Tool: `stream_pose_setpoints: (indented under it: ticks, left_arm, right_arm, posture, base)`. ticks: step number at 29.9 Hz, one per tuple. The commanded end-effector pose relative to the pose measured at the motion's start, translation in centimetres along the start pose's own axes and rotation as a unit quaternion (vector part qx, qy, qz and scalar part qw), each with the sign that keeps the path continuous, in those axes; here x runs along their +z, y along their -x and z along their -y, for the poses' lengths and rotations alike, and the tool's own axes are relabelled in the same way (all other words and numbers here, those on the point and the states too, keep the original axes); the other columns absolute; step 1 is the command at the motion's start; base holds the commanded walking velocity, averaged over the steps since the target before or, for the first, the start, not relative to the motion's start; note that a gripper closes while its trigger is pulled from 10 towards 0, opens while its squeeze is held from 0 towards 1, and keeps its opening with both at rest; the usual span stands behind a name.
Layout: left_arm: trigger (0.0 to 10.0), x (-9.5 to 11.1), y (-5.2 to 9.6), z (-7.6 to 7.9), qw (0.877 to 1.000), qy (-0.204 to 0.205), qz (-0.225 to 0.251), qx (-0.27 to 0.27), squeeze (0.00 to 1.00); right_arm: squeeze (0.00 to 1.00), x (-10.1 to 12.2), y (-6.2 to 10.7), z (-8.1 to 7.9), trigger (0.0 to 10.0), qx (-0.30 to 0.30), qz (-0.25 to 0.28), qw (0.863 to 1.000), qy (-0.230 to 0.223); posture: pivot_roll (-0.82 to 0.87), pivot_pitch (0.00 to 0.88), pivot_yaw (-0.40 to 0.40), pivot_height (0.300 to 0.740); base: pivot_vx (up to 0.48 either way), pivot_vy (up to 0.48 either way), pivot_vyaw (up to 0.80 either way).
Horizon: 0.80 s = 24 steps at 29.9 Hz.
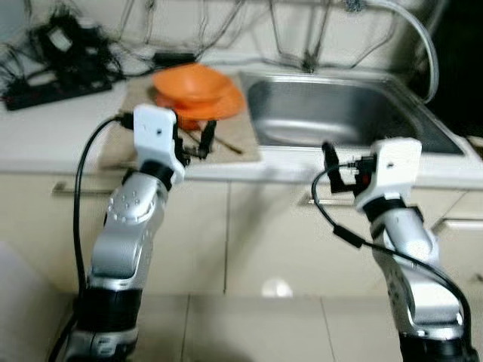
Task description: Kitchen organization
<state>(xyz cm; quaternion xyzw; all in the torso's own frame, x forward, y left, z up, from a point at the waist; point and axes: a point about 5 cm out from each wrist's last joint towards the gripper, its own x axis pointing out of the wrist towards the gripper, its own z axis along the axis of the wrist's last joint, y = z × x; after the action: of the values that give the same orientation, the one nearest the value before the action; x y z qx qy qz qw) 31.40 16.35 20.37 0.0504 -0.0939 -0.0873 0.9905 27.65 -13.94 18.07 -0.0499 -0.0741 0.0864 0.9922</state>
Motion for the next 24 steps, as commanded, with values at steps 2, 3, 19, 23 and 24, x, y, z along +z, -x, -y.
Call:
stream_pose_setpoints:
  ticks: [2, 3, 19, 23, 24]
  left_arm:
    - [10.0, 0.33, -0.53, 1.21, 1.0, 0.003, 0.003, -0.02, 0.0]
    - [10.0, 0.37, -0.55, 1.26, 1.0, 0.003, 0.003, -0.021, 0.0]
    - [10.0, 0.61, -0.89, 1.71, 0.999, -0.009, 0.007, -0.036, 0.0]
    - [10.0, 0.66, -0.9, 1.75, 0.999, -0.01, 0.008, -0.038, 0.0]
    - [10.0, 0.69, -0.9, 1.73, 0.999, -0.01, 0.008, -0.038, 0.0]
  right_arm:
    - [0.0, -0.11, 0.18, 1.14, 10.0, -0.017, -0.005, 1.0, 0.011]
    - [0.0, -0.21, 0.23, 1.19, 10.0, -0.018, -0.007, 1.0, 0.01]
    - [0.0, -0.55, 0.43, 1.43, 10.0, -0.031, -0.011, 0.999, 0.008]
    - [0.0, -0.57, 0.49, 1.4, 10.0, -0.031, -0.011, 0.999, 0.007]
    - [0.0, -0.6, 0.5, 1.33, 10.0, -0.031, -0.011, 0.999, 0.006]
  posture:
    - [-0.02, 0.002, -0.049, 0.74]
    - [-0.02, 0.001, -0.047, 0.74]
    - [-0.02, 0.0, -0.035, 0.74]
    - [-0.02, 0.0, -0.036, 0.74]
    - [-0.02, 0.0, -0.036, 0.74]
  base:
    - [0.358, 0.0, 0.0]
    - [0.356, 0.0, 0.0]
    - [0.358, 0.0, 0.0]
    - [0.358, 0.0, 0.0]
    - [0.356, 0.0, 0.0]
